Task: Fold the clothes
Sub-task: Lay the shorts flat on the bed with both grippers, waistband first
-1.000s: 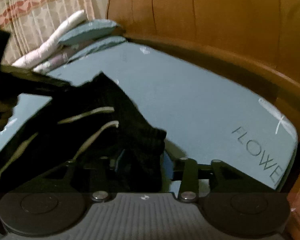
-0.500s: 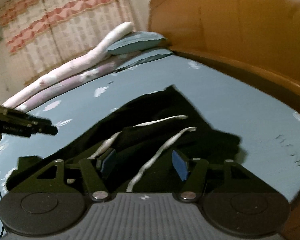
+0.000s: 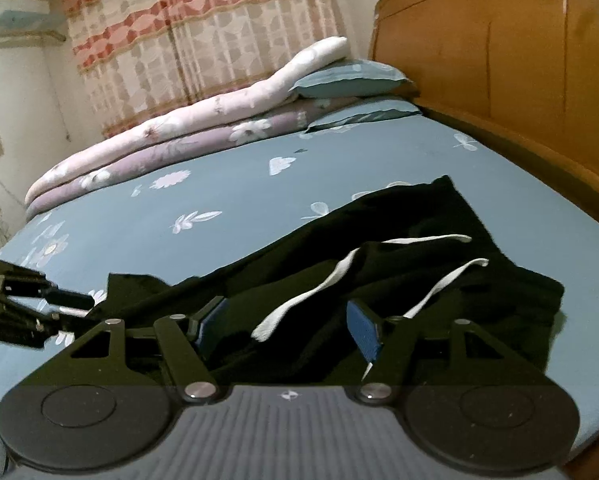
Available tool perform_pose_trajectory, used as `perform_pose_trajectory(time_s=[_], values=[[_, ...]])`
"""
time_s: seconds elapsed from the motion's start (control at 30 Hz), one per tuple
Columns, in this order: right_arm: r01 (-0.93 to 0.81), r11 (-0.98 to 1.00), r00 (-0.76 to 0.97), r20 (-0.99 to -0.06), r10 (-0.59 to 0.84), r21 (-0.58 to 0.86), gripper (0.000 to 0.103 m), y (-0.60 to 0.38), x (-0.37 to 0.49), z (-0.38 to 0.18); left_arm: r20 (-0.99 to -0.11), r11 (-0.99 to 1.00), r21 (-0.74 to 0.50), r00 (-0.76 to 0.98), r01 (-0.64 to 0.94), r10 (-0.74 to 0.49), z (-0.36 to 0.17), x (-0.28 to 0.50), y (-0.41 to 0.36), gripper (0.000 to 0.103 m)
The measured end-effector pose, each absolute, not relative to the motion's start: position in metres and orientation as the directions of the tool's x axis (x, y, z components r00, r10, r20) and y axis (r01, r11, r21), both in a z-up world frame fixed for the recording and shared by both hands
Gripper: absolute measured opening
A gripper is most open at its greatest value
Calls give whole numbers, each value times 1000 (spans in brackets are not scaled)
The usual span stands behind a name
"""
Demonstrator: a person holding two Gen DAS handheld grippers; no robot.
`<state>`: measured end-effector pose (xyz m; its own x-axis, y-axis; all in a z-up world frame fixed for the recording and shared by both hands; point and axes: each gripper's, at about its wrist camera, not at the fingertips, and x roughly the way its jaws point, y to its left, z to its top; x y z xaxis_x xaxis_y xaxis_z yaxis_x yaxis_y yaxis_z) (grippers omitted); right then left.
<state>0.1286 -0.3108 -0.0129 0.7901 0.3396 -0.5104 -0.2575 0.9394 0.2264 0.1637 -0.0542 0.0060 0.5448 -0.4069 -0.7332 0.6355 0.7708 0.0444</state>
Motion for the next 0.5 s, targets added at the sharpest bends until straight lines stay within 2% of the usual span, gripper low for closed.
perform_pose_trajectory(time_s=[0.3, 0.4, 0.47, 0.5], values=[[-292, 938, 774, -530, 347, 187, 70, -291, 125, -11, -691, 742, 209, 633, 637, -349, -15, 150, -55, 44], [-297, 938, 767, -541, 346, 180, 70, -287, 125, -13, -671, 729, 244, 654, 639, -349, -15, 154, -57, 47], [-301, 937, 760, -548, 349, 178, 70, -285, 127, -15, -669, 723, 248, 654, 644, -353, -16, 159, -57, 43], [-303, 936, 757, -552, 350, 177, 70, -284, 128, -16, -676, 723, 238, 645, 648, -356, -16, 161, -57, 34]])
